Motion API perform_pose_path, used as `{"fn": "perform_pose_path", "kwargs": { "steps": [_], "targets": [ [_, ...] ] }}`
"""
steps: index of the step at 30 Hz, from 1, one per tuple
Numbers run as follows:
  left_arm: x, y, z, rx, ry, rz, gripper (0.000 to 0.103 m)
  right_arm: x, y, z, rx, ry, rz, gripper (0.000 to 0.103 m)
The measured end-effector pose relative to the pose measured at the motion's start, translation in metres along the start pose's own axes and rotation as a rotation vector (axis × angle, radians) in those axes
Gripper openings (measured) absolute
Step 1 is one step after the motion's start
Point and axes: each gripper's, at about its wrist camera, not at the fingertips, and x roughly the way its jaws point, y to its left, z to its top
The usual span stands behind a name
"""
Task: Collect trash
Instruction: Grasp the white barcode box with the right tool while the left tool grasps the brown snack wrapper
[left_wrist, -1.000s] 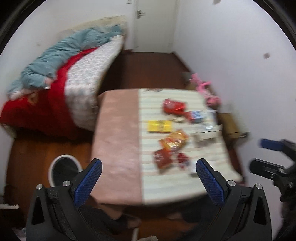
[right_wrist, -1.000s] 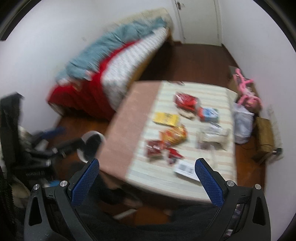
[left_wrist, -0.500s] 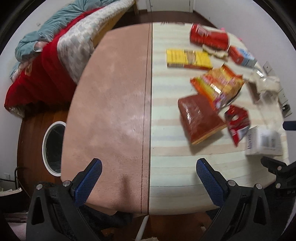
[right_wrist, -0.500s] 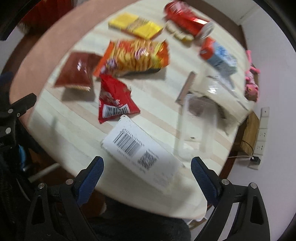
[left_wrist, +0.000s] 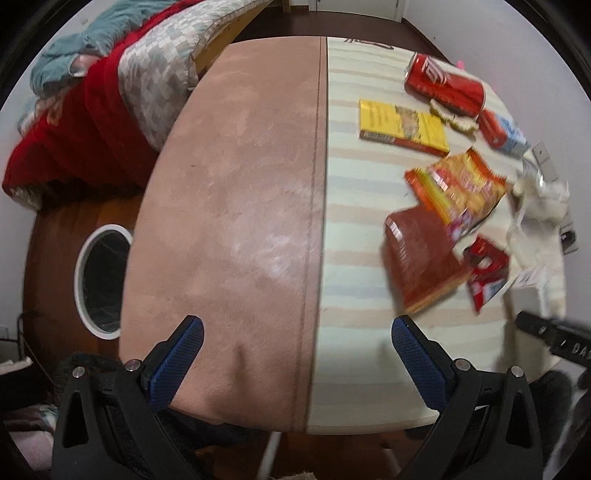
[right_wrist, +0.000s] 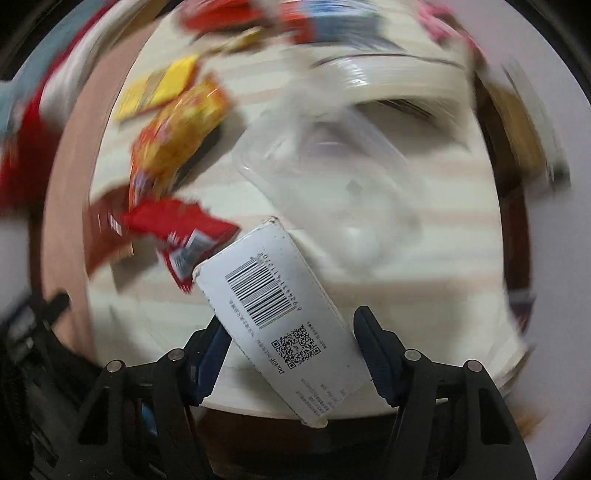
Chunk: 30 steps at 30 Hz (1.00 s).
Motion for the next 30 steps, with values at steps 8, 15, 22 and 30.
{"fn": "perform_pose_path", "kwargs": {
  "steps": [8, 15, 22, 30],
  "targets": [
    [0.026, -0.029, 0.045, -0.061, 0.115, -0.183, 0.103, -0.015, -0.034, -0.021, 0.171, 0.011, 0.211, 0.078],
    [0.06, -0.059, 0.062, -0.066, 0.154, -0.183, 0.072, -0.036, -0.028, -0.043, 0.103, -0.024, 0.146, 0.078],
    [0.051, -0.059, 0.052, -0.002, 0.1, -0.137, 0.039, -0.016, 0.004, -0.031, 0.018, -0.08, 0.079, 0.074],
    [0.04, -0.053, 0.011, 0.086, 0.063, -0.045, 0.039, -0.009, 0.022, -0.038, -0.011, -0.09, 0.026, 0.055]
  ]
}}
